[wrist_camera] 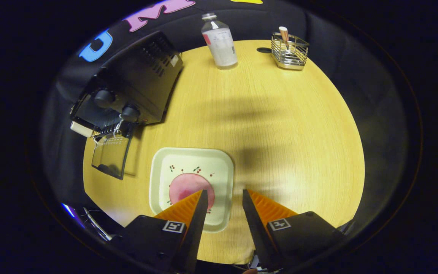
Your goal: Open the toaster oven, put the food inside, and close the toaster oven door.
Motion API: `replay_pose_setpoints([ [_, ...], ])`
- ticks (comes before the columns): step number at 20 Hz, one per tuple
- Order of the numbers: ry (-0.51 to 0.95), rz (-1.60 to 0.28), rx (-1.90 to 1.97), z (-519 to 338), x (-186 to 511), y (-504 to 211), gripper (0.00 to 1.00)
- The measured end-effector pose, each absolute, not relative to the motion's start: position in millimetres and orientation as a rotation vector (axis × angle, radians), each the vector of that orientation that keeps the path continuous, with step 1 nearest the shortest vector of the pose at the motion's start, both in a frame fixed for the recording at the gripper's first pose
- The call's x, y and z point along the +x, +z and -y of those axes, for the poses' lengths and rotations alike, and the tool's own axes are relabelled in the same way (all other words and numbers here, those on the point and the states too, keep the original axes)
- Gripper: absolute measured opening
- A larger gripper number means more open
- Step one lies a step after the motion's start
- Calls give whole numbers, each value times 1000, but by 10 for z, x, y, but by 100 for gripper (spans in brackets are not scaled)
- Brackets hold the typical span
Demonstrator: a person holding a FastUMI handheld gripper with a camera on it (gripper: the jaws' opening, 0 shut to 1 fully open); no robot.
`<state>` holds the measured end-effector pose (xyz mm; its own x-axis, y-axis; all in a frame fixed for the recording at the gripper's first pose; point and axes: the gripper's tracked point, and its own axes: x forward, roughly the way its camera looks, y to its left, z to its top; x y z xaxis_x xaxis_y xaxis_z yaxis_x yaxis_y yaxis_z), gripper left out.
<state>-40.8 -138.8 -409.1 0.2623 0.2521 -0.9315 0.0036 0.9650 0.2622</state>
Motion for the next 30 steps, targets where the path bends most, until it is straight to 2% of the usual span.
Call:
replay_pose_setpoints([
  [1, 162, -1327, 223, 1396, -421, -4165, 62],
  [4, 169, -1354, 186, 1364, -389, -4260, 62],
  [5, 151, -1358, 141, 1435, -405, -4251, 58],
  [8, 156, -1382, 147, 1396, -430, -4288, 26],
  [10, 172, -1383, 242, 1384, -360, -4311, 13],
  [14, 208, -1379, 462, 1299, -334, -4299, 6],
  [23, 187, -1298, 824, 1305, -340, -4087, 6],
  [30, 172, -1261, 977, 865, -613, -3664, 6],
])
